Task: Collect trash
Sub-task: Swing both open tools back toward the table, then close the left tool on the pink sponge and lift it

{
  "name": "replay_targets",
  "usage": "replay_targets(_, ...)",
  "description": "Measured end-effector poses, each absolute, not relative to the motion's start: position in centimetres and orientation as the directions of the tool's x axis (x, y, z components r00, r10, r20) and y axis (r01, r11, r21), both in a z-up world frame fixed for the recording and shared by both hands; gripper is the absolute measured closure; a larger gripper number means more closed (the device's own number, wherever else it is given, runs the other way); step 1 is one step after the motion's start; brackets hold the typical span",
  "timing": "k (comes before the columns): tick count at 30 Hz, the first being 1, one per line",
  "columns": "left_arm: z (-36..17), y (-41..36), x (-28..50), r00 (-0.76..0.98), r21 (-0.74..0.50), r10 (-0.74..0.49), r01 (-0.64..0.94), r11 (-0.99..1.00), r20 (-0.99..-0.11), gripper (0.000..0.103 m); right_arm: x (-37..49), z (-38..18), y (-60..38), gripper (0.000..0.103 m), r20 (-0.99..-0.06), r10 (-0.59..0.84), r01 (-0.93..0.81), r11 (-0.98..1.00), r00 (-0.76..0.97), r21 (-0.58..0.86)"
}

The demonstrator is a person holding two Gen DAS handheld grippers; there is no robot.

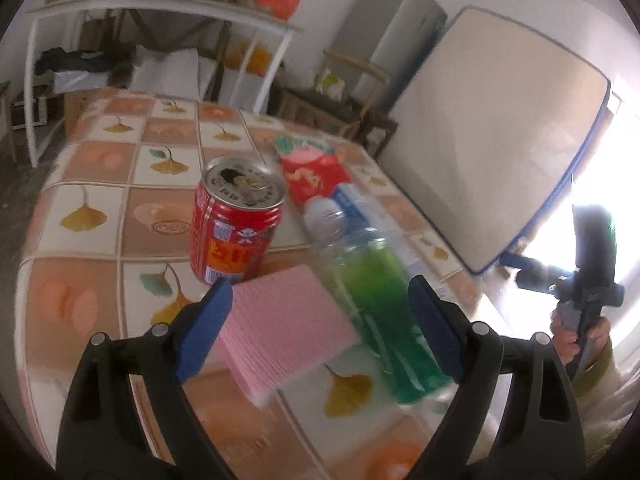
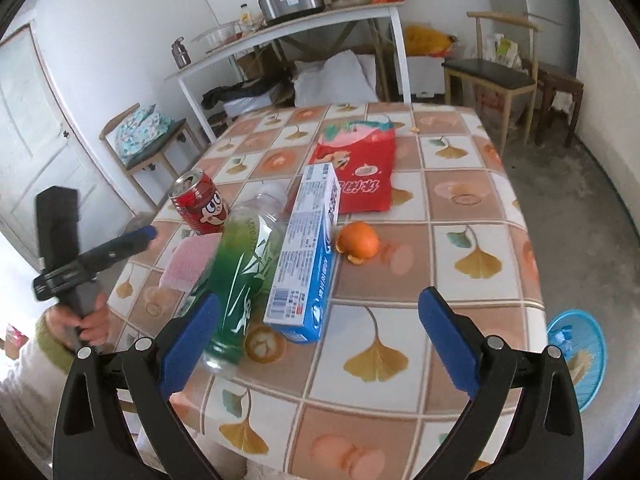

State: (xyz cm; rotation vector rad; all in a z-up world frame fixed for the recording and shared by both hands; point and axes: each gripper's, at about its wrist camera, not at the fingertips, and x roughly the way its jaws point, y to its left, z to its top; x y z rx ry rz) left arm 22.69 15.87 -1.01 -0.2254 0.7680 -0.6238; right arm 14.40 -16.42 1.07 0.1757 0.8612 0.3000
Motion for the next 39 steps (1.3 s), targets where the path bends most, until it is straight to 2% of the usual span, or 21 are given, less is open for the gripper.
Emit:
replay_targets(6, -3.6, 14.9, 25.1, 0.471, -0.407, -0.608, 0.465, 0.787, -0.639, 0.018, 16.0, -0.1, -16.4, 0.007, -0.738, 0.330, -0.158, 0.942, 0.588, 0.295)
replay_targets(17, -3.7, 13.5, 21.1, 0.411, -0.328, -0.596, 0.555, 0.764, -0.690, 0.018, 16.3, -0.2, -16.9, 0.007, -0.738, 0.341, -0.148, 0.937, 0.582, 0.317)
replay_targets(22, -3.2, 12.6, 20.8, 0.490, -0.176, -0.505, 0.572, 0.802, -0.711, 0.018, 16.2, -0.5, -16.9, 0.007, -0.739, 0.357, -0.152, 0.931, 0.571, 0.332)
replay_targets(29, -4.3, 11.1, 21.8, 0.444, -0.107, -0.474, 0.634, 0.766, -0.760, 0.017, 15.7, -0.3, -17.1, 0.007, -0.734, 0.363, -0.155, 0.928, 0.574, 0.338)
replay_targets(39, -5.6, 10.2, 17.8, 0.363, -0.011, -0.398, 0.728, 0.686, -0.843, 0.017, 16.0, -1.0, -17.1, 0.007, -0.737, 0.378, -0.153, 0.922, 0.560, 0.357)
